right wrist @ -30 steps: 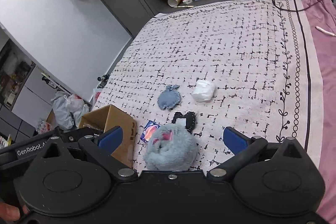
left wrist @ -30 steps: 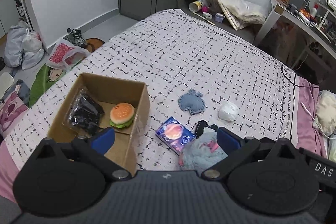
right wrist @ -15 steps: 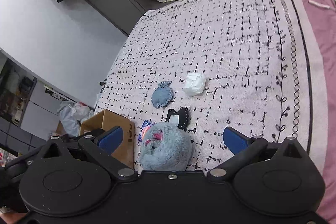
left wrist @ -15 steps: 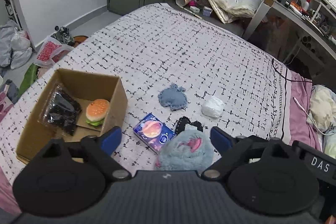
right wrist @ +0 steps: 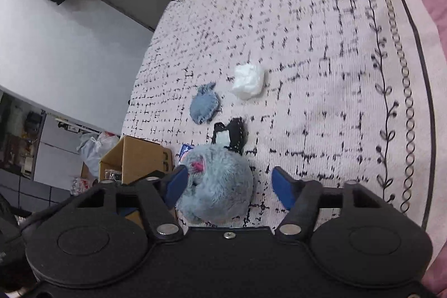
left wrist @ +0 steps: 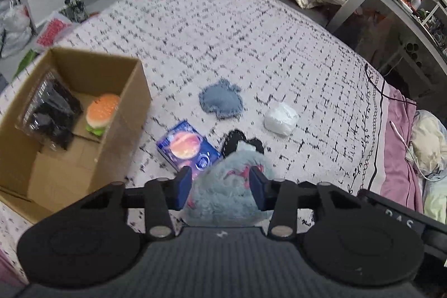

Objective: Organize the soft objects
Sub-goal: 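Close both tools on the blue fuzzy plush and lift it, then carry the blue fuzzy plush with both tools over the cardboard box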

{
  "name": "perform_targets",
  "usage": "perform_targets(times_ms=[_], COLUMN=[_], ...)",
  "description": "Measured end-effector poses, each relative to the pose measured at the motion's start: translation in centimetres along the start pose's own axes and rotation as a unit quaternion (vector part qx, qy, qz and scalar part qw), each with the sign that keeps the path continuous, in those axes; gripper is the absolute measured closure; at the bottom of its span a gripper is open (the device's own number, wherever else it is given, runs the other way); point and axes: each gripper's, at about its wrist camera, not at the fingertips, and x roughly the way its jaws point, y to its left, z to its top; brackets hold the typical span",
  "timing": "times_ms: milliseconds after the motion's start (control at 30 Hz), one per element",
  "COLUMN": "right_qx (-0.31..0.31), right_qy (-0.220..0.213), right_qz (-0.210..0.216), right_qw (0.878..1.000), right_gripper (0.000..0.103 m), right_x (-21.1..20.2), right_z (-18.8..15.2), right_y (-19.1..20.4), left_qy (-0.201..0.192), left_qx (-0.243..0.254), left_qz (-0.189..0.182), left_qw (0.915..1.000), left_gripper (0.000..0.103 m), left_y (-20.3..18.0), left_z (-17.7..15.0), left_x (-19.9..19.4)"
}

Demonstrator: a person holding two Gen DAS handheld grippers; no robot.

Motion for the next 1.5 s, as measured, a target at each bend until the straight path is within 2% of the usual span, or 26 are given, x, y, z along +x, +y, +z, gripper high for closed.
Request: perform_targets(times_ms=[433,600,667,700,867,1100,1500], right_qx=[0.014,0.012,0.007,0.003,-0.011,-0.027,-0.084], right_qy=[0.033,0.044,0.044,0.044,0.03,0.006,-0.06], right_qz=[-0.011,-0.009,-0.002,0.0,0.002,0.018,0.085], right_qw=[0.999,0.999,0.999,0.999,0.999,0.999,0.991], right_gripper=[0.053,0.063,0.074,0.075,0.081,0.082,0.082], right_x=[3.0,4.2,4.3,4.3,3.8,1.9,-0.6], right_z=[0.0,0.0,0.0,-0.1,-0.2,-0.5,-0.9], right_y=[-0.1,0.0,0.3,0.5,1.0,2.1,6.3], left_qy=[0.042,0.043,0.041,0.041,0.034,0.013,-0.044], left_qx=[-0.044,-0.053,-0.056,-0.058,-0.065,-0.059,-0.039], left_qz=[-0.015,-0.02,-0.024,-0.026,-0.039,-0.054,-0.072], left_qw=[0.998,0.9975,0.9973,0.9972,0.9965,0.9967,0.9957], left_gripper=[0.062,0.068,0.071,0.073,0.076,0.077,0.077], left_y=[1.9,2.4,2.6,2.7,3.1,3.3,4.5], left_z=[-0.4,-0.6,-0.5,-0.6,-0.6,-0.3,2.1], left_x=[3.6,4.6,4.6,4.6,3.9,2.2,-3.0])
